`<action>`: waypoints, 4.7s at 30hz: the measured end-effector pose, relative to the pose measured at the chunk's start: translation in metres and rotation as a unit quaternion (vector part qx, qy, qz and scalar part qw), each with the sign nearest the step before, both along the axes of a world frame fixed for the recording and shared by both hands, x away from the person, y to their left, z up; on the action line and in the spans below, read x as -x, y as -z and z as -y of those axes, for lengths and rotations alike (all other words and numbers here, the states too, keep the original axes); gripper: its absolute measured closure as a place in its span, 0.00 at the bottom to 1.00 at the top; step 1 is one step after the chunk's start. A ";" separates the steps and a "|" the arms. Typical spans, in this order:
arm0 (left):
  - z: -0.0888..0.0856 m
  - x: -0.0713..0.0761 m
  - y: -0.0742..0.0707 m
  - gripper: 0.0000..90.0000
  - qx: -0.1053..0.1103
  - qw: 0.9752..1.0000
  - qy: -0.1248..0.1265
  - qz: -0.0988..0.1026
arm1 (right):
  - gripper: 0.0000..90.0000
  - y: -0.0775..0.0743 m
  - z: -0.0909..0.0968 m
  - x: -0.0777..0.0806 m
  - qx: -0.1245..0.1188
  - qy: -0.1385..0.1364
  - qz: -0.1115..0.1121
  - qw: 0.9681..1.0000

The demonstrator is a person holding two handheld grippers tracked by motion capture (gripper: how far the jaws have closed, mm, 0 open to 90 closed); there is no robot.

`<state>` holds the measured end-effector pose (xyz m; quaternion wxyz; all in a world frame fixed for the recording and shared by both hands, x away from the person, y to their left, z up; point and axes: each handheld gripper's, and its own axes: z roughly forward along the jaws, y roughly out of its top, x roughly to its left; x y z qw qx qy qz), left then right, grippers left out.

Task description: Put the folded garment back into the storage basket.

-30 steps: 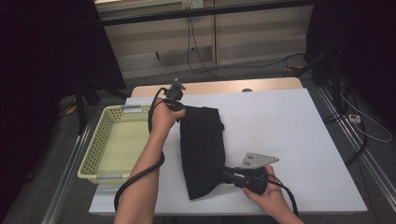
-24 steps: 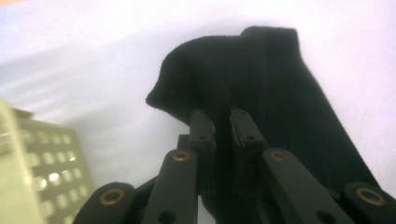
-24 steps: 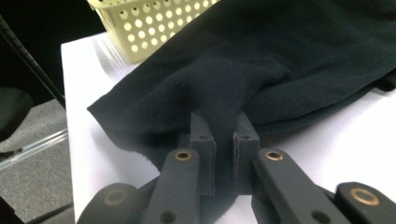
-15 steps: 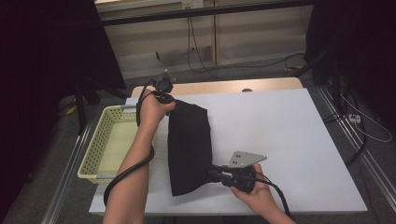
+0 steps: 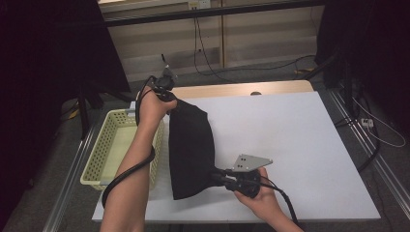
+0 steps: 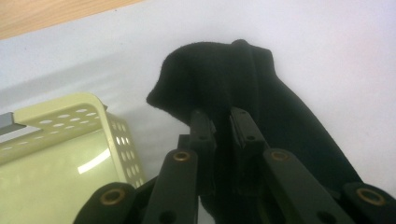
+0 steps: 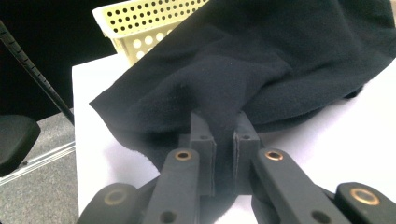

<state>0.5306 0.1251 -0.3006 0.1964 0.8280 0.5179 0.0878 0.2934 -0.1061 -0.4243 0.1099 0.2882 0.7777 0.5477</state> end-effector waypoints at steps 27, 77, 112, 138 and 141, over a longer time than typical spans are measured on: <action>-0.010 0.000 -0.025 0.91 -0.013 1.000 -0.017 0.008 | 0.92 -0.017 -0.007 -0.007 -0.024 0.001 0.012 1.000; -0.036 -0.003 -0.059 0.91 -0.016 0.999 -0.033 0.010 | 0.92 -0.041 -0.033 -0.008 -0.038 -0.015 0.043 0.998; -0.055 -0.006 -0.067 0.91 -0.015 0.999 -0.034 0.021 | 0.92 -0.052 -0.064 -0.013 -0.040 -0.032 0.050 0.997; -0.068 -0.007 -0.067 0.91 -0.014 0.999 -0.041 0.021 | 0.92 -0.050 -0.072 -0.016 -0.047 -0.034 0.051 0.997; -0.070 -0.007 -0.066 0.91 -0.009 0.999 -0.039 0.020 | 0.92 -0.050 -0.074 -0.016 -0.049 -0.033 0.047 0.997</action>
